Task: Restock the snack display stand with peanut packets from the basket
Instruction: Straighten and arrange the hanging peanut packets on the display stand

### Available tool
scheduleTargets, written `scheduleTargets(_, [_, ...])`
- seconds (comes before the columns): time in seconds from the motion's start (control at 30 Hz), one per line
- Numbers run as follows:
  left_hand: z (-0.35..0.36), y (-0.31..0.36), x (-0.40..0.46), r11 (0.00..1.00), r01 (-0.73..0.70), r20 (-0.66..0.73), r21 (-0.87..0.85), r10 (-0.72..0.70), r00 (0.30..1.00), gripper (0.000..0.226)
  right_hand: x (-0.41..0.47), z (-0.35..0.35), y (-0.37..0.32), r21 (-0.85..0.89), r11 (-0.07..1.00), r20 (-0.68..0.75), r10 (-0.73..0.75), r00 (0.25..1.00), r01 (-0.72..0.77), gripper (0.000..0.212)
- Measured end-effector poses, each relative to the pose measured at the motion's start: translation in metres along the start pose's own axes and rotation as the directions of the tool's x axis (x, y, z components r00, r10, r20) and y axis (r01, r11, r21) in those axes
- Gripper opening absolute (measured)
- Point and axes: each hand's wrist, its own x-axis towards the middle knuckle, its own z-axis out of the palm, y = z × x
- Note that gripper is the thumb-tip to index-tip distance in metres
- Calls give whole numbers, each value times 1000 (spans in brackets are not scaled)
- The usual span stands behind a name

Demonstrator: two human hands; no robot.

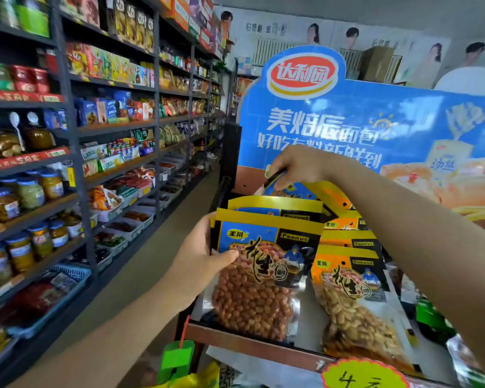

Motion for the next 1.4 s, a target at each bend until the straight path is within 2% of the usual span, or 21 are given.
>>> scheduleTargets(0.03, [-2, -1, 2, 1000, 11, 15, -11, -11, 1000, 48, -1, 4, -7, 69, 998, 94, 2, 996, -9, 21])
scheduleTargets(0.1, [-3, -3, 9, 999, 12, 12, 38, -12, 1000, 42, 2, 12, -15, 274, 961, 130, 10, 991, -45, 28])
scheduleTargets(0.17, [-2, -4, 15, 997, 7, -31, 82, -4, 1000, 32, -2, 14, -19, 546, 833, 81, 54, 995, -90, 42])
scheduleTargets(0.23, [0, -7, 20, 997, 13, -61, 72, -9, 998, 27, -7, 16, -10, 691, 707, 88, 125, 988, -151, 54])
scheduleTargets(0.33, [4, -13, 28, 999, 31, -83, 28, -28, 996, 21, -27, 26, 10, 570, 757, 214, 238, 947, -320, 55])
scheduleTargets(0.4, [7, -18, 35, 999, 39, -91, 35, -35, 995, 19, -41, 38, 18, 590, 663, 314, 336, 888, -460, 65])
scheduleTargets(0.5, [14, -30, 46, 989, 82, -143, 120, -64, 988, 19, -49, 48, 22, 700, 571, 328, 275, 904, -428, 84])
scheduleTargets(0.53, [18, -35, 49, 983, 89, -167, 160, -62, 984, 18, -48, 48, 22, 713, 583, 306, 241, 921, -389, 88])
scheduleTargets(0.57, [21, -39, 52, 974, 80, -187, 212, -40, 981, 17, -47, 46, 19, 679, 649, 266, 219, 939, -343, 84])
scheduleTargets(0.63, [27, -47, 56, 939, 31, -206, 343, 43, 978, 25, -42, 41, 10, 504, 840, 170, 133, 977, -202, 46])
scheduleTargets(0.7, [29, -50, 58, 923, 13, -218, 384, 77, 973, 26, -33, 39, 2, 334, 940, 133, 27, 991, -71, 10])
scheduleTargets(0.83, [33, -44, 62, 938, -4, -221, 347, 86, 971, 10, -17, 43, 3, 140, 987, 141, 64, 988, -84, 18])
scheduleTargets(0.97, [35, -29, 88, 943, -12, -221, 333, 90, 971, 10, -13, 37, 21, 227, 963, -47, 157, 987, -142, 31])
scheduleTargets(1.03, [35, -26, 98, 928, -5, -203, 373, 87, 975, 26, -11, 41, 35, 286, 940, -100, 221, 970, -185, 40])
scheduleTargets(1.1, [35, -30, 94, 854, -18, -127, 520, 99, 987, 57, -9, 57, 47, 265, 936, -64, 258, 964, -232, 25])
scheduleTargets(1.13, [35, -34, 85, 774, -84, -57, 627, 154, 986, 66, -9, 67, 52, 257, 936, -57, 264, 963, -241, 20])
scheduleTargets(1.2, [34, -45, 66, 554, -349, 224, 756, 283, 933, 65, -9, 84, 63, 344, 906, -90, 292, 952, -245, 24])
scheduleTargets(1.23, [33, -51, 60, 454, -473, 394, 755, 263, 881, 65, -10, 89, 67, 430, 873, -132, 312, 941, -230, 21])
scheduleTargets(1.3, [36, -57, 53, 338, -620, 636, 708, 76, 768, 73, -11, 95, 73, 506, 837, -202, 352, 914, -210, 14])
scheduleTargets(1.33, [37, -59, 52, 325, -636, 679, 700, -27, 734, 78, -10, 97, 75, 506, 834, -219, 371, 902, -220, 14])
scheduleTargets(1.4, [37, -58, 53, 306, -614, 674, 727, -152, 723, 89, -9, 98, 73, 499, 836, -242, 389, 889, -229, 25])
